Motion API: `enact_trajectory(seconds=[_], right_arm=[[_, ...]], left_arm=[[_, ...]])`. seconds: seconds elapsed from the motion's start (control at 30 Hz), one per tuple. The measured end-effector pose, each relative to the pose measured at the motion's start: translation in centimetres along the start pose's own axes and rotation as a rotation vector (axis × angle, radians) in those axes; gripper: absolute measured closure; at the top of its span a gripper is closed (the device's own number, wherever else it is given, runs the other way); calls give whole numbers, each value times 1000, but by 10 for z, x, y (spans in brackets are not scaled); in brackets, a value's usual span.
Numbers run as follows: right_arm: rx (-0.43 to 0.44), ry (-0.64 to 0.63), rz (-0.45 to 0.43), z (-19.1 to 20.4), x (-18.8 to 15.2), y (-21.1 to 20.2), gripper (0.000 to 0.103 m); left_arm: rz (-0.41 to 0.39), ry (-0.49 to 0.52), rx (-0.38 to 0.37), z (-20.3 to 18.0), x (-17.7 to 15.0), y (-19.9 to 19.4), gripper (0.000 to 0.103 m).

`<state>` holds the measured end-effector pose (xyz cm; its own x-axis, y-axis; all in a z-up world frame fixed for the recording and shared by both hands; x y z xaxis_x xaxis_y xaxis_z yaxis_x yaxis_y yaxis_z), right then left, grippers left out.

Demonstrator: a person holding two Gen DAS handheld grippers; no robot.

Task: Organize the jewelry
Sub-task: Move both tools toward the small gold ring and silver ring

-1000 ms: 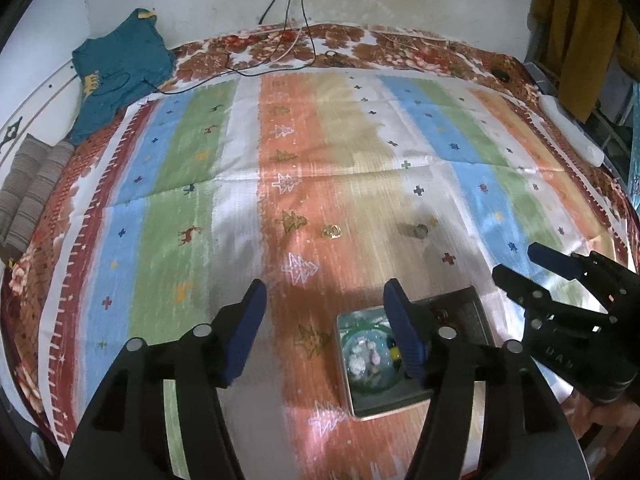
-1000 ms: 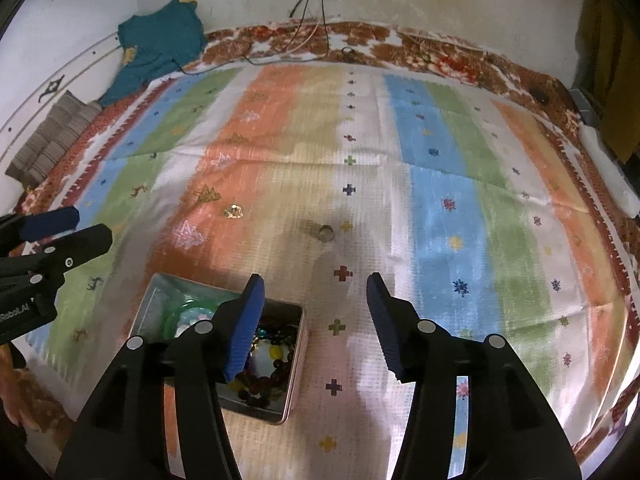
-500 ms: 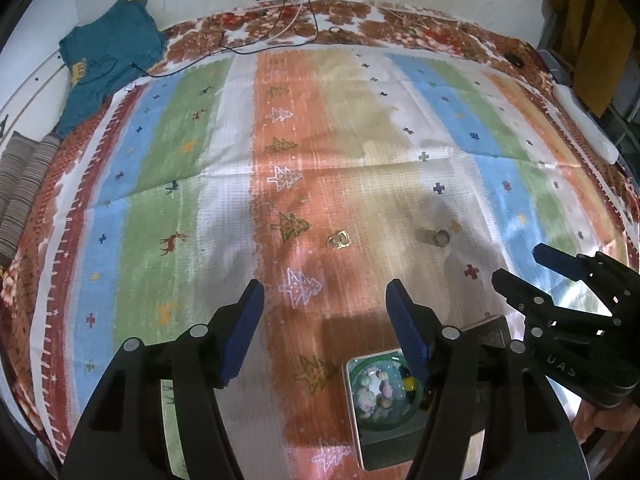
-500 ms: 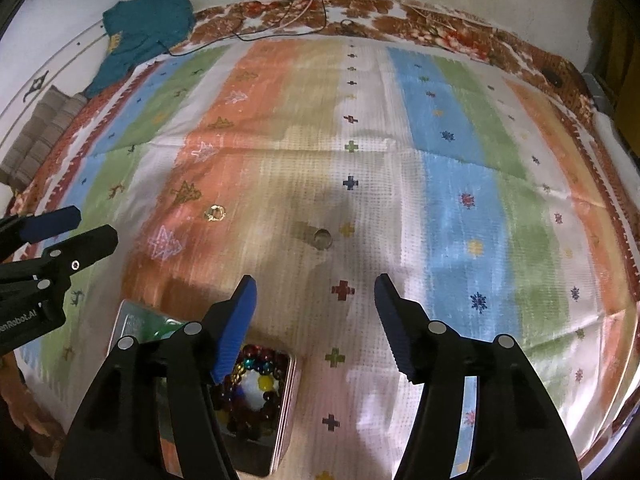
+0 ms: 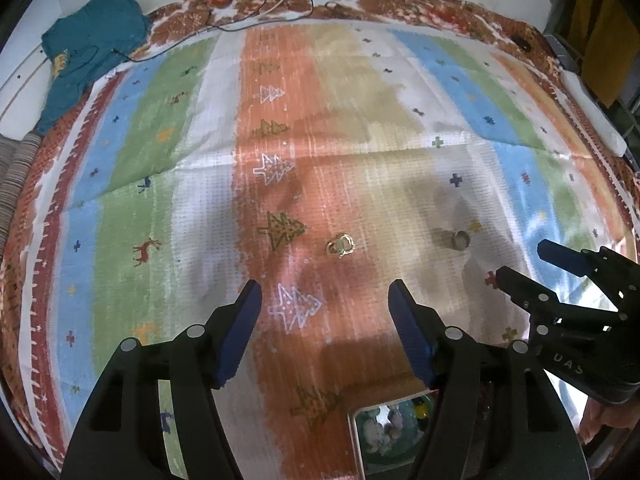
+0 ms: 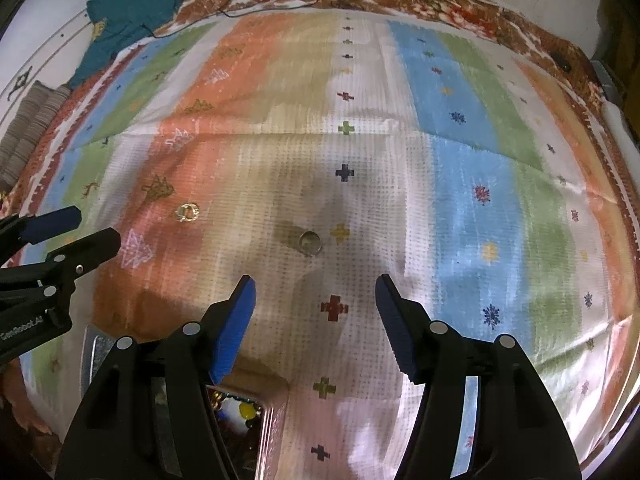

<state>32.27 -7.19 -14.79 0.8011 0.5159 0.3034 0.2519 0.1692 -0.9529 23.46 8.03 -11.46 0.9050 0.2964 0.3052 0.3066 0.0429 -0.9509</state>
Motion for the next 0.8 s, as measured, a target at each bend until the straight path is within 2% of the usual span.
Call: enact_trajectory(seconds=[0.67, 0.8], right_arm=[[-25, -17, 83, -4, 26, 51, 41], [-26, -34, 92, -2, 30, 58, 41]], left_arm=[[110, 39, -44, -5, 34, 59, 41], [147, 57, -50, -7, 36, 71, 48]])
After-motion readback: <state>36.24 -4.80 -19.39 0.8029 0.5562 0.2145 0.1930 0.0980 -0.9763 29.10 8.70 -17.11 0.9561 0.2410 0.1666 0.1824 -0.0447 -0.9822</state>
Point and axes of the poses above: each gripper's, at about its wrist camera, not at the fingertips, and y roughly the way its jaws point, z to its left, x to its top, the point moved 2 cm from there along y, roughly the way its jaws point, and after that the axes turned 6 degrees about z, right-handed, at the moved point
